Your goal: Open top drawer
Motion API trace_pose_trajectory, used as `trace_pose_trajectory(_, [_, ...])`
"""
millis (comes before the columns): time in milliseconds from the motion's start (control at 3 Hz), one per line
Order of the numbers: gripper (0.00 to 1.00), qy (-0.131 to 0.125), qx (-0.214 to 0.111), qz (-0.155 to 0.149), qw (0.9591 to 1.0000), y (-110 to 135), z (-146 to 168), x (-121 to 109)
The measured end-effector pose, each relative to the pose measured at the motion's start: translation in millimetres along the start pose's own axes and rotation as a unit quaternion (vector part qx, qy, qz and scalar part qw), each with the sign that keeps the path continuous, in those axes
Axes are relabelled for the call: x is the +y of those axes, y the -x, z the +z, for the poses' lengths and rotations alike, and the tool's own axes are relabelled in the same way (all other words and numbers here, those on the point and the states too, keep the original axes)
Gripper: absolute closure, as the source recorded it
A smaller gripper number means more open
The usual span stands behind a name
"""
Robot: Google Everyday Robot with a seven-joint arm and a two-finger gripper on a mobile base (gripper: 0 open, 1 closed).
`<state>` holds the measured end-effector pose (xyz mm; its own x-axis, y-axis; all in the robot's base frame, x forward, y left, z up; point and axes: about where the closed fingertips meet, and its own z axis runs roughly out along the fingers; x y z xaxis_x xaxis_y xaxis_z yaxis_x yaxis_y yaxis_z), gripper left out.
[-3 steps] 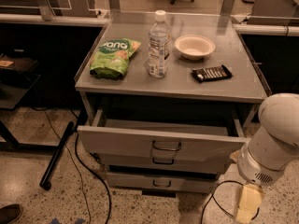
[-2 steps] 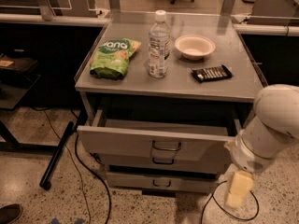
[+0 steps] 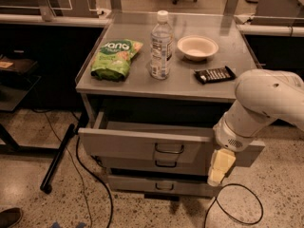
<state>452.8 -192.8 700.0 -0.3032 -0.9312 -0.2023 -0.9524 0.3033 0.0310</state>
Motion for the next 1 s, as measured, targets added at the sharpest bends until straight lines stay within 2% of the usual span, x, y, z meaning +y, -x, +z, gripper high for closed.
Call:
trace_pose_trajectory(333, [0.0,0.006,0.016,0.002,0.9998,7.5,24.3,-12.0])
trace_pose_trajectory(667, [0.0,0.029,0.04,0.002,0.9988,1.0,52.3,-4.1])
trace_pose_trajectory(1000, [0.0,0.035,0.045,0.002,0.9984,-1.3,53.5,0.6])
